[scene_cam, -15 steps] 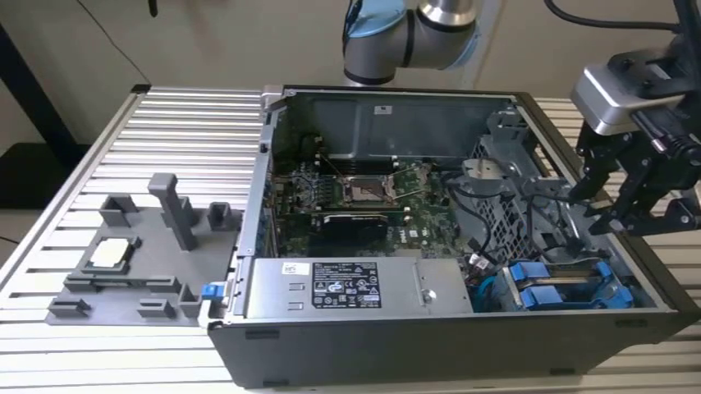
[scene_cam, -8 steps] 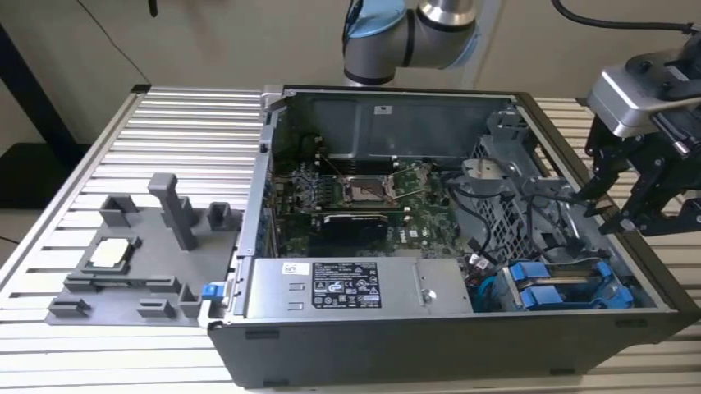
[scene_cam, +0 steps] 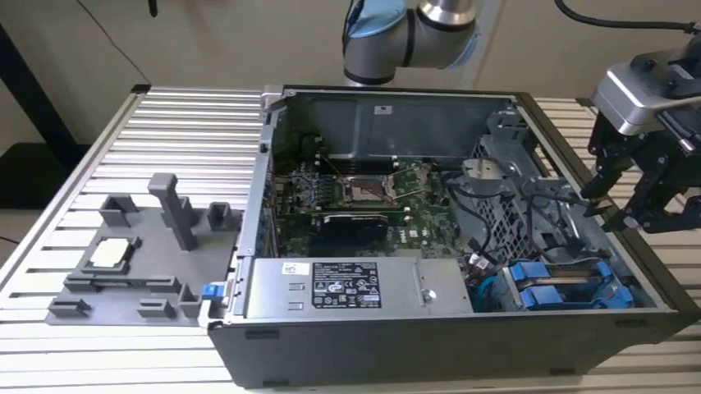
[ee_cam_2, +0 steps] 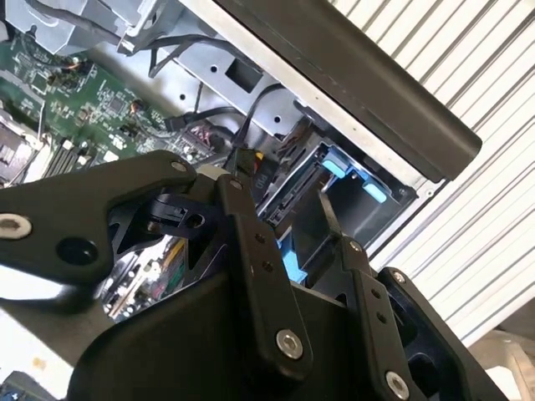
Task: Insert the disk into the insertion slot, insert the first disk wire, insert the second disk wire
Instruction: 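Insert the first disk wire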
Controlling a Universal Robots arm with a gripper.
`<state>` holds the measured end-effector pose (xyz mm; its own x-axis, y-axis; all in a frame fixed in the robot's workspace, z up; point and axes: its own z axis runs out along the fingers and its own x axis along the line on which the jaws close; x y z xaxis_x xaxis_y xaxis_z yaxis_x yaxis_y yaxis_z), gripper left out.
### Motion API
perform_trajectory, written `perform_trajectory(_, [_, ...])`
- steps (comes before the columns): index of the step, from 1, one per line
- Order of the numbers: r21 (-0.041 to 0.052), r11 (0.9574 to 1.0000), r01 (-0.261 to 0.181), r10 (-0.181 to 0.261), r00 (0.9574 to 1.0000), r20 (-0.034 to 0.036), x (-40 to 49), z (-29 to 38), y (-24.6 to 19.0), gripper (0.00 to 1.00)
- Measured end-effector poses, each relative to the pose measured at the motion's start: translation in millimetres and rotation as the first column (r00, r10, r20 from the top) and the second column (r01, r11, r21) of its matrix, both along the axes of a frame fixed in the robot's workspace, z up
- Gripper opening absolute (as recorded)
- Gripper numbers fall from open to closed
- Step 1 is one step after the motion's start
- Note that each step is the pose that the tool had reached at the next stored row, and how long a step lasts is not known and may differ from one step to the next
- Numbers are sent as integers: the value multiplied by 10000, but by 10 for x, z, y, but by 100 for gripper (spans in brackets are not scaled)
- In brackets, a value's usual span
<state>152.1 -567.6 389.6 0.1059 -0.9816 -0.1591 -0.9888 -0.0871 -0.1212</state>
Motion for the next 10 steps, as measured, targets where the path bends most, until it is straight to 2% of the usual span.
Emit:
perform_trajectory(3, [-32,10000,-2,2,10000,0,3,-4,24,47])
perform_trajectory(10, [-33,10000,-2,2,10000,0,4,-6,25,47])
